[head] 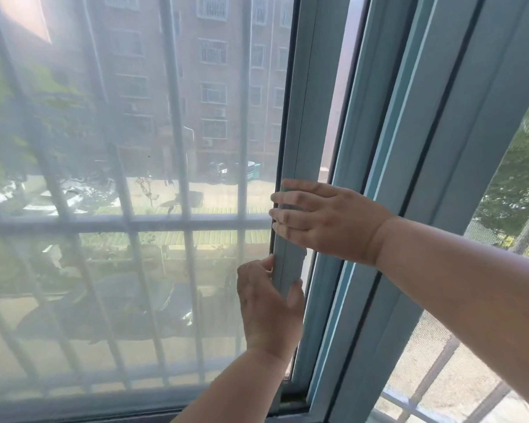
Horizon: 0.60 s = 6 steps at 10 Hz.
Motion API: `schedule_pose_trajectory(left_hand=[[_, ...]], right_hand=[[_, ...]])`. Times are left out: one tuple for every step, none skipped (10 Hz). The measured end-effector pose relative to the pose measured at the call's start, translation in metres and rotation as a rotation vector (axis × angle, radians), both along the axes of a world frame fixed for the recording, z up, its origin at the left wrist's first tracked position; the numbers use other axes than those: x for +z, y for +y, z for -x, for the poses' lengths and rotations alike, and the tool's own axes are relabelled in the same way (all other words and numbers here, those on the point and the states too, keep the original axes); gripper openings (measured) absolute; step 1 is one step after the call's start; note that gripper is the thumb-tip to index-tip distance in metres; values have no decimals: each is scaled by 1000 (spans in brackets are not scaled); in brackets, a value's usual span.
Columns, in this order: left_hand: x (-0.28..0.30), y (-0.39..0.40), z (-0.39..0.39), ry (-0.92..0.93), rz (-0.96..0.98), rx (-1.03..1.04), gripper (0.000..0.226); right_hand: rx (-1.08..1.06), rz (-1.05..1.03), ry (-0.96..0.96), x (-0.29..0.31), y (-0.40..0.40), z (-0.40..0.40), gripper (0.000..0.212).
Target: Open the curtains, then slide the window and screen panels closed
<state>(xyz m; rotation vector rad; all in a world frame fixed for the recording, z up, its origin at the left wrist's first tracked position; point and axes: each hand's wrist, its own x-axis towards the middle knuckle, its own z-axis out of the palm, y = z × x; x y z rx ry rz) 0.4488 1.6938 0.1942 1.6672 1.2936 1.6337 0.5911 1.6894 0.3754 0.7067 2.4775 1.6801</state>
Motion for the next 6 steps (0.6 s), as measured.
schedule_pose_trajectory(left_hand=[[8, 0, 15, -28, 73, -109, 45], [17, 5, 29, -37, 144, -197, 33], [33, 8, 42, -72, 236, -291, 26], [52, 0, 57, -133, 361, -408, 24], [74, -22, 78, -267, 430, -480, 31], [88, -38, 102, -397, 376, -470, 42]], right_hand=[[-36, 29, 0, -1, -7, 3, 69], [-122, 83, 0, -1, -15, 5, 64], [-211, 211, 125, -6, -26, 15, 47], [-263, 366, 449, -25, -44, 29, 43], [-172, 481, 1039, -45, -64, 44, 46], [-46, 553, 1710, -57, -90, 57, 48]])
